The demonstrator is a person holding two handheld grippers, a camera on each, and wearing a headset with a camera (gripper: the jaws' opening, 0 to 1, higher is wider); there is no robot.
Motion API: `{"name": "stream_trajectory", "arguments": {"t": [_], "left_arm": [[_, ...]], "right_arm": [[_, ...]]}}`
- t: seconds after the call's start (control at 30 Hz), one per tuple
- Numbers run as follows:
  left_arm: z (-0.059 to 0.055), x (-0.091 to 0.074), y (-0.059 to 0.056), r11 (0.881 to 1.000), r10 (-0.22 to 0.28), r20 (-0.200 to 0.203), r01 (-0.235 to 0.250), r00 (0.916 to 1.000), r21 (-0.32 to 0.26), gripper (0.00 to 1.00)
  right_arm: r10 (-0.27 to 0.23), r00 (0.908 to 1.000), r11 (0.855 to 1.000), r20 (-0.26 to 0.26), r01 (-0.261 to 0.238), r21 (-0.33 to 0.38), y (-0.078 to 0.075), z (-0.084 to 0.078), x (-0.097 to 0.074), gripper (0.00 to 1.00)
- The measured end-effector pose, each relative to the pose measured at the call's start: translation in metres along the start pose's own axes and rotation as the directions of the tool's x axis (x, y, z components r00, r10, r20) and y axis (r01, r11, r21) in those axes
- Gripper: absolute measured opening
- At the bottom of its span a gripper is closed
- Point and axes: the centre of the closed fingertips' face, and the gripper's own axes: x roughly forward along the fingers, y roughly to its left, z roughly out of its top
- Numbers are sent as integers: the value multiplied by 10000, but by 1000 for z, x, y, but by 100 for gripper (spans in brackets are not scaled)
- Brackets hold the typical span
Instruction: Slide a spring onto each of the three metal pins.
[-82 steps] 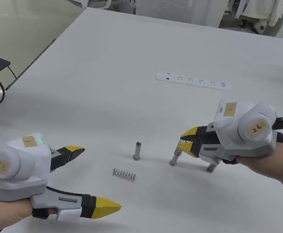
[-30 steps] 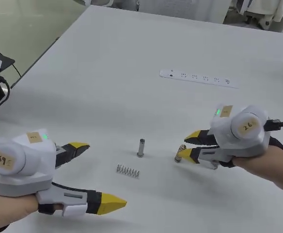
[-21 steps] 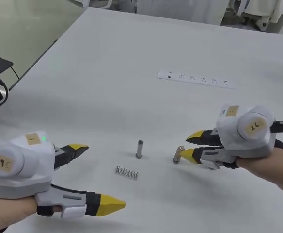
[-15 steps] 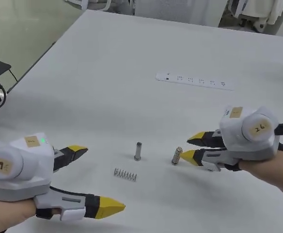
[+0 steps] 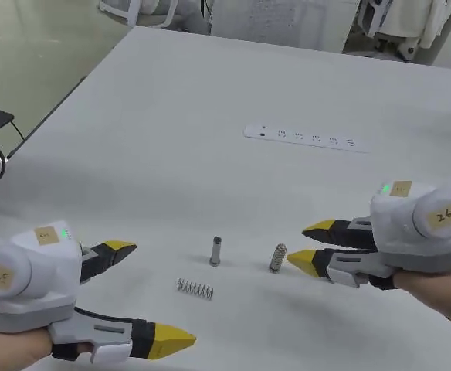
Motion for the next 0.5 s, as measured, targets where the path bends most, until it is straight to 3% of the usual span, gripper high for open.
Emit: {"name": "stream_trajectory", "arguments": {"t": [0.5], "left_arm": [[7,-1,-3,10000,-7,100,6,9999,100,98]], "right_arm": [[-64,9998,9987,172,55,507,14,-18,-11,25]]}}
